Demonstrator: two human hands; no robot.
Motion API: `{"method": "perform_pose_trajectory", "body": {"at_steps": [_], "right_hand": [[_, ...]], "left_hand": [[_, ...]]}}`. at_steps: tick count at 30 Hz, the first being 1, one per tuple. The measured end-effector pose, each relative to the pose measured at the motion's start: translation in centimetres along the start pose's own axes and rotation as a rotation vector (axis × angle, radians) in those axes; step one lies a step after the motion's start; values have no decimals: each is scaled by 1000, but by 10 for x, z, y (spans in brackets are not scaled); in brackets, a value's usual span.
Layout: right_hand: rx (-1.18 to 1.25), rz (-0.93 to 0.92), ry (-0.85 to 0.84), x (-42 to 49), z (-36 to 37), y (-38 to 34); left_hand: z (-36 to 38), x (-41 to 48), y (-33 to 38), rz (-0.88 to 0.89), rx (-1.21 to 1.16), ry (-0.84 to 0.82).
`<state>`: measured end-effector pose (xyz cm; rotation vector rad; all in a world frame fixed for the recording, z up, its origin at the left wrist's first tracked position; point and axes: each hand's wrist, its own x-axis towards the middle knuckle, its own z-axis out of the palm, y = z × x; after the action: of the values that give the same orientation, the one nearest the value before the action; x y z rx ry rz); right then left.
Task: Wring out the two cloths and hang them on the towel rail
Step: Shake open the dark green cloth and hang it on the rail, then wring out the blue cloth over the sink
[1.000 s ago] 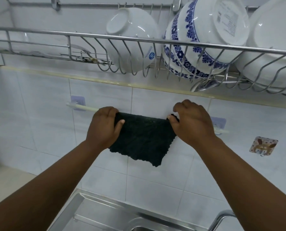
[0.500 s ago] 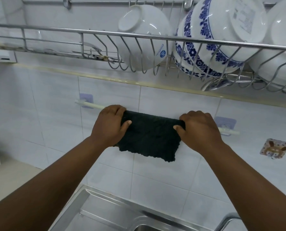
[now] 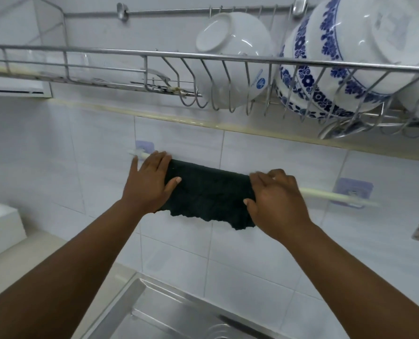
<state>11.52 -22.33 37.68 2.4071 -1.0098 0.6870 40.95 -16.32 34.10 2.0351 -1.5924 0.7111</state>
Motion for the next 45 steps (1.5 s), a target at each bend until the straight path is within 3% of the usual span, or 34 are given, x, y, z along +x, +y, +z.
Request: {"method": "perform_pose_trajectory", "body": {"at_steps": [7, 13, 17, 20, 22, 26, 29, 34, 36, 39, 40, 43, 45], "right_hand": [[-1, -41, -56, 23, 5, -28], [64, -34, -95, 15, 6, -18], [155, -1, 51, -36, -1, -4], [403, 163, 156, -110, 6, 7], [519, 315, 96, -170, 24, 12], [673, 671, -195, -299, 75, 13], [616, 777, -382, -385, 111, 12], [601, 919, -630, -464, 144, 22], [618, 888, -650, -474, 151, 27], [795, 618, -379, -466, 151, 29], [815, 606, -341, -462, 150, 31], [734, 815, -701, -454, 155, 40], [577, 829, -798, -461, 166, 43]], "left_hand": [[-3, 7, -35, -35, 42, -83], [-3, 3, -32, -52, -84, -137], [-12, -30, -7, -112, -359, -46], [-6, -94, 28, -226, -590, -83], [9, -151, 54, -297, -658, -199], [55, -265, 118, -316, -735, -473], [88, -336, 173, -262, -733, -777], [134, -408, 243, -149, -670, -1121], [140, -413, 269, -111, -628, -1185], [148, -407, 303, -17, -552, -1230], [149, -402, 313, 7, -551, -1236], [151, -388, 336, 24, -591, -1224], [153, -384, 346, 33, -611, -1187]]}}
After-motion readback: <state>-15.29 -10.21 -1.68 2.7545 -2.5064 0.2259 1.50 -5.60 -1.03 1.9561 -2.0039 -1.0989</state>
